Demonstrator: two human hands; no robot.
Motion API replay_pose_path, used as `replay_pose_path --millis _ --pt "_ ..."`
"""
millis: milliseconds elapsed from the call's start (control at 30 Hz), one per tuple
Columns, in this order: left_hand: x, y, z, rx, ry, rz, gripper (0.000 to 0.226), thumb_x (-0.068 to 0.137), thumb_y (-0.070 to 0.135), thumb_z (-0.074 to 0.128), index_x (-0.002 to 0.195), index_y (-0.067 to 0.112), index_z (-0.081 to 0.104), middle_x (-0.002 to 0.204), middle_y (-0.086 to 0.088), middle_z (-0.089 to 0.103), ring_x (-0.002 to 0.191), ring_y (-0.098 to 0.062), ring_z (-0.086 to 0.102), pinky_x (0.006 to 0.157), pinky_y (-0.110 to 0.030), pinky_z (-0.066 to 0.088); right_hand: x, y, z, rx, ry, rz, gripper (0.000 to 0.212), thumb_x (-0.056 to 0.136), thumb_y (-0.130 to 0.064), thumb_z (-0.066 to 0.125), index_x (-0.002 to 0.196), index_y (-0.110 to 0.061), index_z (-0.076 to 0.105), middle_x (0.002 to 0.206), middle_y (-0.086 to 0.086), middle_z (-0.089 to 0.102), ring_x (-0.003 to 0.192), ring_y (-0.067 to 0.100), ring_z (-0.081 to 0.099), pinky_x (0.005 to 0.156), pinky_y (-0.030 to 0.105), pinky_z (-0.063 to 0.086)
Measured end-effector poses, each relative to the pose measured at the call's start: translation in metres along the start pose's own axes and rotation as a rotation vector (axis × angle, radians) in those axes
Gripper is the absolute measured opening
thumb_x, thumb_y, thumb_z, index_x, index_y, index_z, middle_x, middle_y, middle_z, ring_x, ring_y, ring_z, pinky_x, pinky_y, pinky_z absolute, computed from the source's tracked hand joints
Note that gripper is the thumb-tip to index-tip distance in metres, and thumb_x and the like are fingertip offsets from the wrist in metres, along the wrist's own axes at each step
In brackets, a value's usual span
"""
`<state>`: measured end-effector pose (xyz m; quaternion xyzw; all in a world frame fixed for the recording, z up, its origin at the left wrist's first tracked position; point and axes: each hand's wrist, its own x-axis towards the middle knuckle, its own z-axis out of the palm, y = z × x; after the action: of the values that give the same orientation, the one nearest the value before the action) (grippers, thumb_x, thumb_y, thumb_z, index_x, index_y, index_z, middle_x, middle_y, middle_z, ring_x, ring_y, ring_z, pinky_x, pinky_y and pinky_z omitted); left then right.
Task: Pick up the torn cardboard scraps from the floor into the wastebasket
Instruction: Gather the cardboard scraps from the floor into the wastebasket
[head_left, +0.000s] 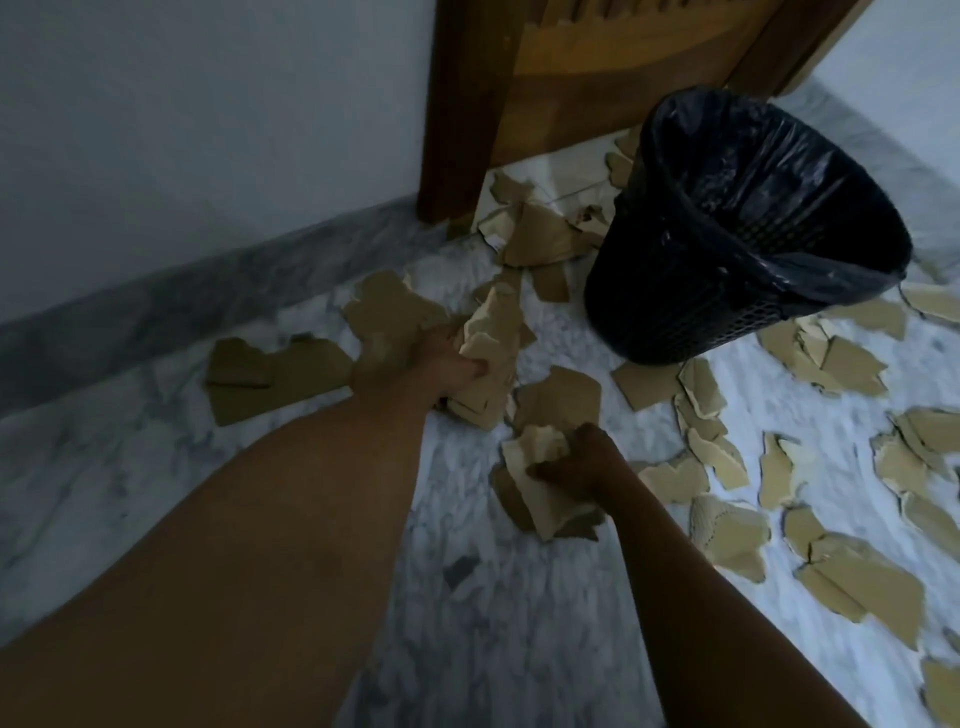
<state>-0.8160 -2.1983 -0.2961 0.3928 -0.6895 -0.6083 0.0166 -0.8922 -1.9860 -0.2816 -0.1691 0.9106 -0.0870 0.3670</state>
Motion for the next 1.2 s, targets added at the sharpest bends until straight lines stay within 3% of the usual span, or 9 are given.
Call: replay_pose_path --millis 67,300,433,533,700,833,967,1067,1200 --pt "-0.004 0.000 0.002 0.034 -0.001 0.004 0.071 0.086 0.017 0.074 0.146 0.008 0.037 0.145 -0.012 0.046 0.131 -0.032 0.047 0.103 -0.040 0.045 0.001 -0.011 -0.011 -0.016 -0.064 -0.011 0.111 0.071 -0.043 0.085 0.154 -0.009 0.021 0.155 0.011 0.032 0.140 0.030 0.037 0.109 0.038 0.040" --pt "-0.005 0.020 -0.033 0.059 0.141 0.031 0.073 0.083 0.017 0.077 0.142 0.011 0.035 0.145 -0.010 0.041 0.130 -0.028 0.046 0.094 -0.026 0.039 0.029 -0.027 -0.083 -0.065 -0.067 -0.050 0.079 0.080 -0.046 0.077 0.142 -0.006 0.047 0.141 0.012 0.053 0.121 0.031 0.057 0.097 0.037 0.050" --pt "-0.014 0.023 -0.069 0.093 0.248 -0.043 0.087 0.073 0.030 0.085 0.144 0.016 0.036 0.145 -0.006 0.044 0.128 -0.026 0.049 0.096 -0.026 0.042 0.053 -0.034 -0.064 -0.244 -0.024 -0.133 0.096 0.082 -0.062 0.066 0.153 -0.011 0.027 0.158 0.017 0.029 0.144 0.037 0.028 0.116 0.045 0.029" --pt "-0.027 0.009 -0.081 0.114 0.233 -0.144 0.086 0.066 0.033 0.089 0.139 0.012 0.048 0.137 -0.008 0.056 0.116 -0.028 0.059 0.096 -0.043 0.053 0.068 -0.031 -0.036 -0.305 -0.037 -0.107 0.104 0.080 -0.069 0.061 0.156 -0.014 0.017 0.161 0.018 0.016 0.147 0.041 0.012 0.120 0.052 0.013" --pt "-0.040 -0.014 -0.073 0.421 0.136 -0.204 0.096 0.067 0.056 0.080 0.146 0.018 0.041 0.142 -0.008 0.051 0.118 -0.029 0.056 0.085 -0.034 0.055 0.053 -0.020 -0.024 -0.165 -0.048 0.009 0.097 0.076 -0.065 0.071 0.147 -0.012 0.031 0.155 0.019 0.021 0.143 0.042 0.017 0.113 0.054 0.022" --pt "-0.036 -0.022 -0.056 0.480 0.145 -0.210 0.082 0.071 0.047 0.079 0.138 0.010 0.049 0.129 -0.017 0.058 0.109 -0.037 0.059 0.069 -0.038 0.055 0.054 -0.007 -0.018 -0.100 -0.047 -0.049 0.101 0.070 -0.066 0.075 0.144 -0.011 0.034 0.150 0.016 0.032 0.139 0.038 0.029 0.111 0.051 0.033" --pt "-0.026 -0.030 -0.054 0.497 0.140 -0.181 0.095 0.063 0.066 0.066 0.136 0.008 0.049 0.134 -0.016 0.053 0.118 -0.036 0.055 0.081 -0.037 0.052 0.049 -0.011 -0.034 -0.089 -0.028 -0.127 0.092 0.073 -0.052 0.080 0.140 -0.006 0.037 0.140 0.015 0.046 0.127 0.031 0.046 0.093 0.034 0.043" --pt "-0.032 -0.025 -0.049 0.399 0.180 -0.237 0.080 0.079 0.038 0.076 0.141 0.004 0.037 0.133 -0.016 0.048 0.116 -0.039 0.055 0.061 -0.035 0.052 0.051 -0.014 -0.057 0.065 0.001 -0.073 0.096 0.064 -0.048 0.089 0.136 -0.002 0.044 0.132 0.016 0.054 0.115 0.032 0.056 0.087 0.037 0.051" --pt "-0.041 -0.028 -0.060 0.242 0.153 -0.345 0.088 0.085 0.042 0.072 0.151 0.009 0.024 0.149 -0.015 0.038 0.124 -0.037 0.050 0.080 -0.041 0.055 0.043 -0.028 -0.079 0.296 -0.134 -0.080 0.086 0.058 -0.046 0.092 0.123 -0.002 0.056 0.113 0.009 0.063 0.096 0.030 0.061 0.084 0.043 0.057"
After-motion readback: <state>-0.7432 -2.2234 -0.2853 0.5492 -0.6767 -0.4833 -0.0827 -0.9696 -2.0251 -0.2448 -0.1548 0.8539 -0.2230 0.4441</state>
